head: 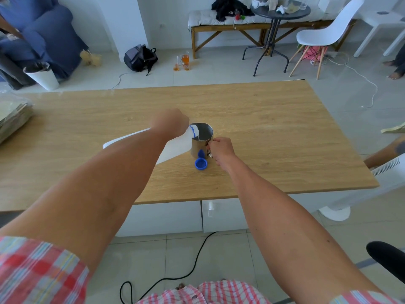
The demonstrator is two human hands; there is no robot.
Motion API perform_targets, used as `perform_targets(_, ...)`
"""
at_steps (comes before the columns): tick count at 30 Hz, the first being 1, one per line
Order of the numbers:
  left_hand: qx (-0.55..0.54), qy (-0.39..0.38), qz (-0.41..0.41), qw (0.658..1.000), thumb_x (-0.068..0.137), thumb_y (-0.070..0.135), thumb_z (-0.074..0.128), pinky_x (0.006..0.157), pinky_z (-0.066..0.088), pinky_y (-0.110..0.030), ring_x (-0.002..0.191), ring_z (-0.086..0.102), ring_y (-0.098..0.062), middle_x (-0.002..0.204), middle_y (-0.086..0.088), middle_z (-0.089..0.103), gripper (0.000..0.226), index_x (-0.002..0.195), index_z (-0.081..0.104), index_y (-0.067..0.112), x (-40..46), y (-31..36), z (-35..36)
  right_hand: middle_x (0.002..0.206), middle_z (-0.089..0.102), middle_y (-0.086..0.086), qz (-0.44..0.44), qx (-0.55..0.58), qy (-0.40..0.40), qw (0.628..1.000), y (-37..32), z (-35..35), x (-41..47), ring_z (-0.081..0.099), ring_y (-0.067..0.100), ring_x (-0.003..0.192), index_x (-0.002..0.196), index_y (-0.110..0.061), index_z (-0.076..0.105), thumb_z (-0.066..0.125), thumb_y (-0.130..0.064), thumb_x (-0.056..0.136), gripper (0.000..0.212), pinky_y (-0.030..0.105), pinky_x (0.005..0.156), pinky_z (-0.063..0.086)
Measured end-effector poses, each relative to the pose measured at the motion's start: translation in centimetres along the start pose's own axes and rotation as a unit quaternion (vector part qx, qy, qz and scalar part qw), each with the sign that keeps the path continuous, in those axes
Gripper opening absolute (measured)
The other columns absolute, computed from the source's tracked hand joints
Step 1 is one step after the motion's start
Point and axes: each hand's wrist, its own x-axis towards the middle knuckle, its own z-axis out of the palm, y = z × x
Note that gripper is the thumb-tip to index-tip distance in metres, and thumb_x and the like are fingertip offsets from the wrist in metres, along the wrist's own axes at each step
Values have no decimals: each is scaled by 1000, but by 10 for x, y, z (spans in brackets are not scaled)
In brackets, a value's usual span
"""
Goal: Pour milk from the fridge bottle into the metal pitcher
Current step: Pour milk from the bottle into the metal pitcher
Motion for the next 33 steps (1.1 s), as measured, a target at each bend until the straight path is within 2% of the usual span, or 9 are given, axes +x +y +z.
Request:
perform_targets(3,3,-1,1,1000,97,28,38,73,39,-36,84,57,-31,93,-9,60,28,99,62,12,0,0,0,76,51,8,0,1,1,1000,1,1,1,36,15,54,86,-13,62,45,-3,91,21,26,46,28)
perform_targets(7,3,-5,1,1000,97,28,38,72,39,-37,84,57,-30,85,-7,57,28,99,62,13,1,0,-1,74,53,6,-1,0,1,1000,0,0,1,38,14,55,88,-12,65,45,-4,93,22,26,46,30)
perform_targets(11,6,-8,1,1000,97,28,38,72,38,-37,85,57,-31,93,-9,59,27,99,61,13,1,0,-2,75,55,6,0,2,2,1000,1,-1,1,39,14,56,89,-10,68,46,-4,93,23,26,47,31)
perform_targets(16,7,-11,0,1000,97,27,38,71,39,-37,83,58,-30,84,-7,56,28,97,61,12,1,0,-3,79,55,8,1,-2,6,1000,2,1,2,39,16,60,89,-13,66,45,-4,92,23,27,47,30)
perform_targets(21,4,-16,-6,1000,96,27,38,74,39,-37,87,57,-32,98,-10,60,26,99,60,14,1,1,-3,79,56,9,4,1,7,1000,3,1,3,40,16,59,96,-4,73,45,-4,93,28,27,47,29)
perform_targets(24,4,-18,-7,1000,96,27,38,73,39,-37,87,57,-31,98,-10,59,25,99,59,14,0,1,-4,80,55,9,3,1,4,1000,2,1,2,39,15,57,93,-7,71,46,-4,93,25,27,46,29)
perform_targets(27,1,-19,-7,1000,97,27,38,74,39,-37,87,57,-31,97,-10,59,25,100,60,14,0,1,-4,80,57,9,2,0,4,1000,2,1,2,40,15,58,94,-2,73,46,-4,93,27,26,45,29)
perform_targets(33,3,-18,-6,1000,97,27,38,74,40,-37,87,57,-32,98,-10,61,26,100,60,14,-1,1,-5,79,56,8,4,2,0,1000,0,0,0,39,15,57,89,-9,69,46,-4,94,24,27,46,29)
